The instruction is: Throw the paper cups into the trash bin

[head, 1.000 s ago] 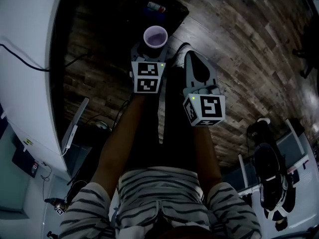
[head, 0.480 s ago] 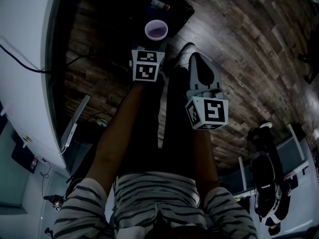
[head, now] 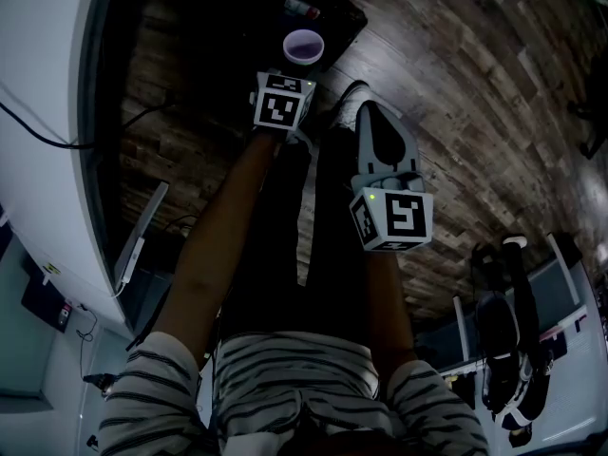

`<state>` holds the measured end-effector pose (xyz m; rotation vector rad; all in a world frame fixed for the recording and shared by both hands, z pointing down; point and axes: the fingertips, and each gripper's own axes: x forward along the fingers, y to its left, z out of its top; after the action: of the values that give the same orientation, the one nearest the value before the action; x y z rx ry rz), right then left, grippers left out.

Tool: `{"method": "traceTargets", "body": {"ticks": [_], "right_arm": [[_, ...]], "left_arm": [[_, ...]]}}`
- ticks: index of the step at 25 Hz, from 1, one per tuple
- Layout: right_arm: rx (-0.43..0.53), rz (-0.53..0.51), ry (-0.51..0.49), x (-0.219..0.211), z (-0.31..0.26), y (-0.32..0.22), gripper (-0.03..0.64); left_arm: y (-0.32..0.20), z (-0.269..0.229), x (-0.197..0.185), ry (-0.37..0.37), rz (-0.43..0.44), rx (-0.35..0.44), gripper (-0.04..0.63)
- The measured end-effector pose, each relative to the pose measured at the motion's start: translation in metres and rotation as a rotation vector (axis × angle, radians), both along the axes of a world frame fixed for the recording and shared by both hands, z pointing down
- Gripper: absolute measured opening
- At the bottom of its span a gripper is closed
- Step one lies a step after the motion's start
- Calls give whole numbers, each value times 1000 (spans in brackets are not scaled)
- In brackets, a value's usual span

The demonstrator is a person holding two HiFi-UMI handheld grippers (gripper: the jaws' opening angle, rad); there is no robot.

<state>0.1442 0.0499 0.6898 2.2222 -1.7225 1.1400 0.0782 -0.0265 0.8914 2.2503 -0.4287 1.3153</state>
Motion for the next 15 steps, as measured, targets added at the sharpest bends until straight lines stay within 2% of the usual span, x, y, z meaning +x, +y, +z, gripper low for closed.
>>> {"method": "traceTargets", "body": {"ticks": [12, 15], "right_arm": [[-10, 4, -6, 8, 8, 0, 9], [-11, 1, -11, 6, 9, 1, 9]], "left_arm": [[-6, 45, 12, -62, 28, -35, 282], [-2, 54, 11, -77, 60, -29, 282]]}}
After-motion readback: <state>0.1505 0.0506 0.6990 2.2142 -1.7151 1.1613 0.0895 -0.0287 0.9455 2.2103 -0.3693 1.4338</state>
